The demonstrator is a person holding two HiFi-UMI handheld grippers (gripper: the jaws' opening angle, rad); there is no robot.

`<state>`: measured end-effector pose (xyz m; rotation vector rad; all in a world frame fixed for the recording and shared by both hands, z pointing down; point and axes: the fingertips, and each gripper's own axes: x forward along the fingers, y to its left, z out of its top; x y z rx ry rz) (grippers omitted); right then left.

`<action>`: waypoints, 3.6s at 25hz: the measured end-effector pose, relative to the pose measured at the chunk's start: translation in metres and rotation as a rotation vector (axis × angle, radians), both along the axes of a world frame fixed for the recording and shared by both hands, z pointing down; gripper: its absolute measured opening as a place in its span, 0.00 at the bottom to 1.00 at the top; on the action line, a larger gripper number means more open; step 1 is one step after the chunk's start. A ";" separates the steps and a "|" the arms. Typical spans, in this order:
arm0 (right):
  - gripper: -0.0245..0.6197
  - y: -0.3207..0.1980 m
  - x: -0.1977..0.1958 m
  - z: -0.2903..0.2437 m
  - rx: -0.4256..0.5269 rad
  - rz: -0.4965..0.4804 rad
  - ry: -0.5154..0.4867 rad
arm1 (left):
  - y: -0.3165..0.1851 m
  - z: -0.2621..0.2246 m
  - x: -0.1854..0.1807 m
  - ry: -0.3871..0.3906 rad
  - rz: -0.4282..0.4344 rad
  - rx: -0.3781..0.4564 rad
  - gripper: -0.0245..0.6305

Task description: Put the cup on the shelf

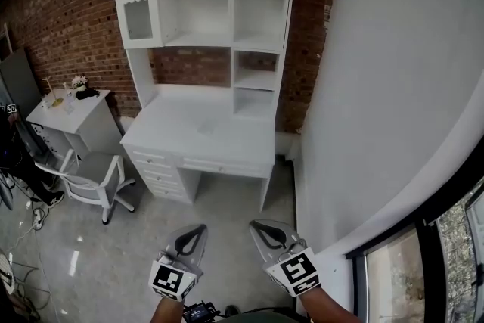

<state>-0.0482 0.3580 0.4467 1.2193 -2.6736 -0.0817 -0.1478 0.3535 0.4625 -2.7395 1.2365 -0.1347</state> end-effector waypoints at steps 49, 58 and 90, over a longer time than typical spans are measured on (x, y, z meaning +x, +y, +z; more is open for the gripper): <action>0.05 -0.250 0.096 0.018 -0.051 -0.124 -0.048 | -0.263 0.017 0.080 -0.028 -0.160 -0.046 0.04; 0.05 -0.317 0.056 0.014 -0.048 -0.079 -0.016 | -0.338 0.009 0.039 -0.011 -0.111 -0.029 0.04; 0.05 -0.563 0.050 0.035 -0.086 -0.260 0.003 | -0.576 0.075 0.011 -0.016 -0.345 -0.141 0.04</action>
